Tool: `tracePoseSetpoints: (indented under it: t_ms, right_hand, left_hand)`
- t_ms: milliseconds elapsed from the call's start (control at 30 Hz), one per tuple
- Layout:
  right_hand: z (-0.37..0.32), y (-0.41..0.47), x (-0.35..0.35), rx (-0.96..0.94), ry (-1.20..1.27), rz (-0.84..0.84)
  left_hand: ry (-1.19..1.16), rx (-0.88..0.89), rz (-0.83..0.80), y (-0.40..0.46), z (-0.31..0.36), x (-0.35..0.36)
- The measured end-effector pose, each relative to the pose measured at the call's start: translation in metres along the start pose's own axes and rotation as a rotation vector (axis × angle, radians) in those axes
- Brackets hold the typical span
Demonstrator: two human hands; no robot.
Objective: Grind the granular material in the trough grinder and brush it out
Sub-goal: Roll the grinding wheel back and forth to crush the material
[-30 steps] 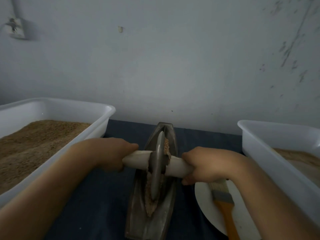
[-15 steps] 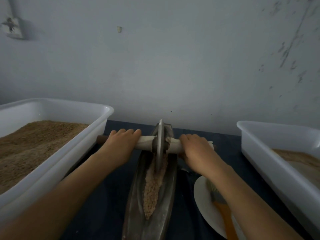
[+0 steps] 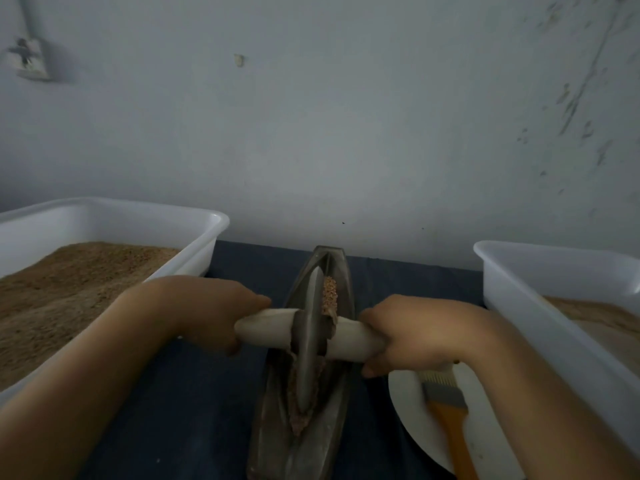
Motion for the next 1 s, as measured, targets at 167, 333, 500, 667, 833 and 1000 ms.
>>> tracePoseSetpoints:
  t_ms: [167, 333, 500, 667, 833, 1000]
  right_hand:
    - [0.008, 0.018, 0.006, 0.053, 0.020, 0.127]
    - [0.024, 0.040, 0.027, 0.096, -0.049, 0.366]
    - [0.032, 0.051, 0.040, 0.097, -0.161, 0.616]
    - [0.025, 0.042, 0.033, 0.083, -0.155, 0.487]
    - [0.005, 0.018, 0.013, 0.058, -0.081, 0.193]
    - [-0.004, -0.007, -0.003, -0.003, -0.040, 0.012]
  left_hand:
    - [0.011, -0.102, 0.078, 0.016, -0.001, 0.006]
    - [0.131, -0.158, 0.308, 0.039, -0.006, 0.017]
    - [0.247, -0.214, 0.647, 0.051, -0.001, 0.032]
    - [0.232, -0.160, 0.512, 0.043, -0.004, 0.025]
    - [0.079, -0.097, 0.180, 0.016, 0.001, 0.009]
    - [0.031, 0.004, 0.040, -0.002, 0.005, -0.002]
Point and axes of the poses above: each hand's wrist, its own y-axis towards the middle knuckle, its own x-axis out of the palm, z = x × y, the point moved 1 cm from there along y, towards the middle knuckle, and after that the axes turned 12 degrees about z, right-handed, at the moved point
